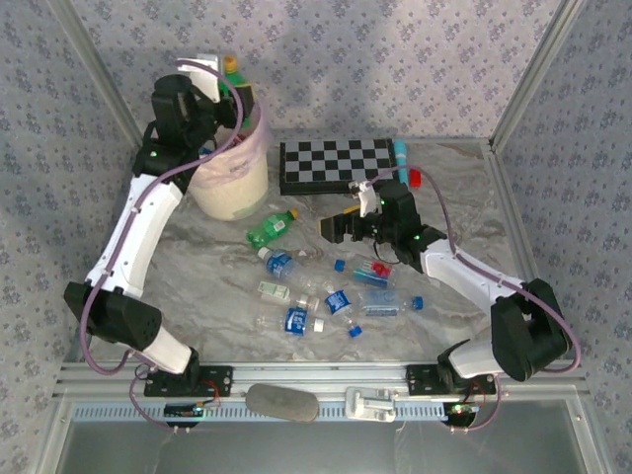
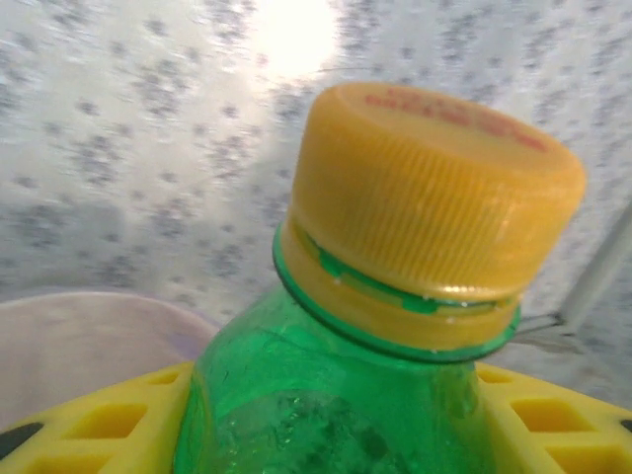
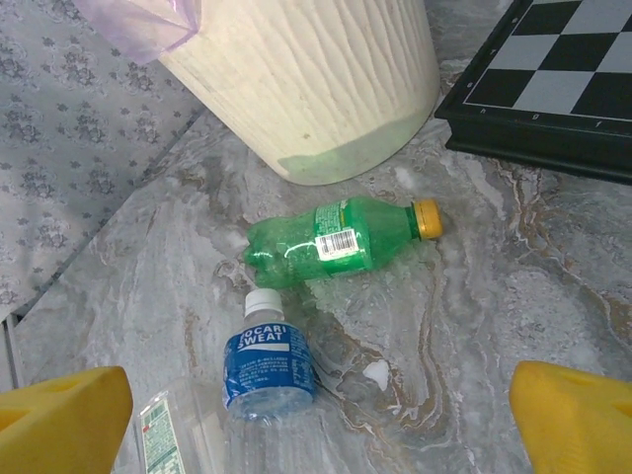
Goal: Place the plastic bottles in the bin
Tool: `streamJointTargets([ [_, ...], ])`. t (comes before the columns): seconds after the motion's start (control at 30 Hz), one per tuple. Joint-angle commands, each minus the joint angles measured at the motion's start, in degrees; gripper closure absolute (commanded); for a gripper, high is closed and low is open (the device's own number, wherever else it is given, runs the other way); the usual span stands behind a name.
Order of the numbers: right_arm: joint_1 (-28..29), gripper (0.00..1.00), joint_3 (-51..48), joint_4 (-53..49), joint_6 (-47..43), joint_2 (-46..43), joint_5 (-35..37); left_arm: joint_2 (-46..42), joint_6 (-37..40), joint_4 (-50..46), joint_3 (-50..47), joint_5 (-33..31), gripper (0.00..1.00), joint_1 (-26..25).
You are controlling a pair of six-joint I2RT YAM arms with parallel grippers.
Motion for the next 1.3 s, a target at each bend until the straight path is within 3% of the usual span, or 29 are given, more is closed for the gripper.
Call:
streamJointTargets([
  [0.0, -0.2, 0.00, -0.5, -1.3, -0.5, -1.6, 1.7, -0.2, 7.5, -3.7, 2.1, -6.4, 0.49, 2.2],
  [0.27, -0.1, 0.00, -0.4, -2.2, -0.4, -1.9, 2.3, 0.5, 9.5, -4.7, -2.7, -11.1, 0.48, 6.3],
  [0.63, 0.6, 0.00, 0.1, -4.3, -1.0, -3.0, 4.3, 8.7, 6.4, -12.1, 1.5, -6.8, 0.42, 10.0],
  [1.03, 0.7, 0.00, 0.5, -4.8, -1.7, -3.1, 5.3, 7.3, 3.2, -12.2, 1.6, -5.7, 0.12, 9.9],
  [1.27, 0.4, 0.00, -0.4, -3.9, -1.1, -3.4, 8.4, -1.5, -0.9, -9.3, -2.4, -0.9, 0.07, 8.3],
])
